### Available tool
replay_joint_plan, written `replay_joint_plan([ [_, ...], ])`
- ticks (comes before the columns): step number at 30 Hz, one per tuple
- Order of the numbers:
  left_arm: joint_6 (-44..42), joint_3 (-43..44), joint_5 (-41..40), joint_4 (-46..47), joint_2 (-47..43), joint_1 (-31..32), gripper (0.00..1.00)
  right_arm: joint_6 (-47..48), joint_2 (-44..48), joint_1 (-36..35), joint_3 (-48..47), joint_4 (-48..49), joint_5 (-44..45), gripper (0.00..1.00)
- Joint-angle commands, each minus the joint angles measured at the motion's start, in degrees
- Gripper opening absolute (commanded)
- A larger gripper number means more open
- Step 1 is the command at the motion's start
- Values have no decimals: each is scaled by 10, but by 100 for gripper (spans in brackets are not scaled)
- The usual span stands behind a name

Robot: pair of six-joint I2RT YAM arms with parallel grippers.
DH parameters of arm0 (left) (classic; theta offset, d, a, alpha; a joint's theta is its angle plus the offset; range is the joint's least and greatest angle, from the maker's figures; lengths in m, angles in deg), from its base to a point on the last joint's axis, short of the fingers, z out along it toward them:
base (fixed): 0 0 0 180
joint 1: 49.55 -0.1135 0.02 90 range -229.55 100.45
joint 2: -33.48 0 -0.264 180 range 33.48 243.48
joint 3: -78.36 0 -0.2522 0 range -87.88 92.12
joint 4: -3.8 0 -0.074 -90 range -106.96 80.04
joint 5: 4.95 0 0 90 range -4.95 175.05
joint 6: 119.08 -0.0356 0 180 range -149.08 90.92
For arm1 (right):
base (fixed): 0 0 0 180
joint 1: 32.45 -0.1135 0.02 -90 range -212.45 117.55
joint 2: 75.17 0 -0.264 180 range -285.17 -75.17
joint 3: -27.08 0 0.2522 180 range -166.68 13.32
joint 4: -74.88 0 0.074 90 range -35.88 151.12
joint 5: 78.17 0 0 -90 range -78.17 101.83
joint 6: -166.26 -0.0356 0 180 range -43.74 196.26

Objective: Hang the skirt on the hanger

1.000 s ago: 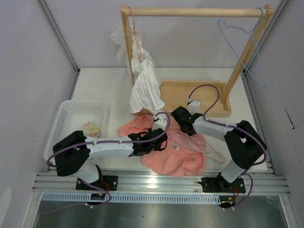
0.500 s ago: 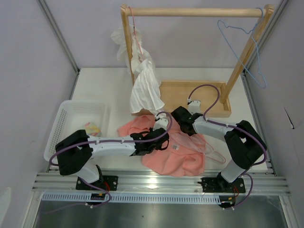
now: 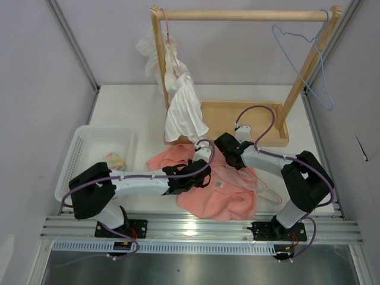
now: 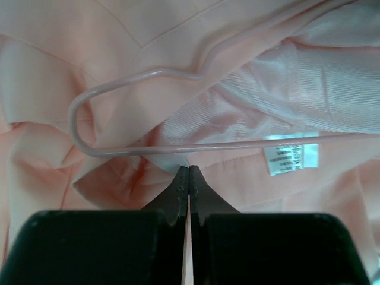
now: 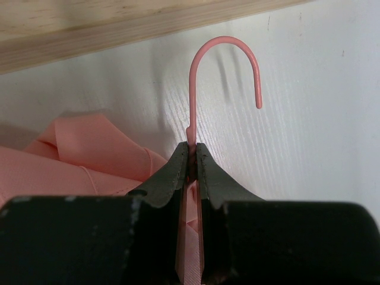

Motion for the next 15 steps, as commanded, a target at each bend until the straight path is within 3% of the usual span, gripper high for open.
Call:
replay_joint_plan([
  [1, -13, -32, 66, 57, -44, -18, 0, -8, 25, 2, -15, -5, 22, 0],
  [7, 26, -117, 203, 148, -135, -96, 0, 1, 55, 6, -12, -8, 29, 0],
  [15, 89, -195, 298, 198, -194, -203, 0, 18, 112, -3, 28, 26, 60, 0],
])
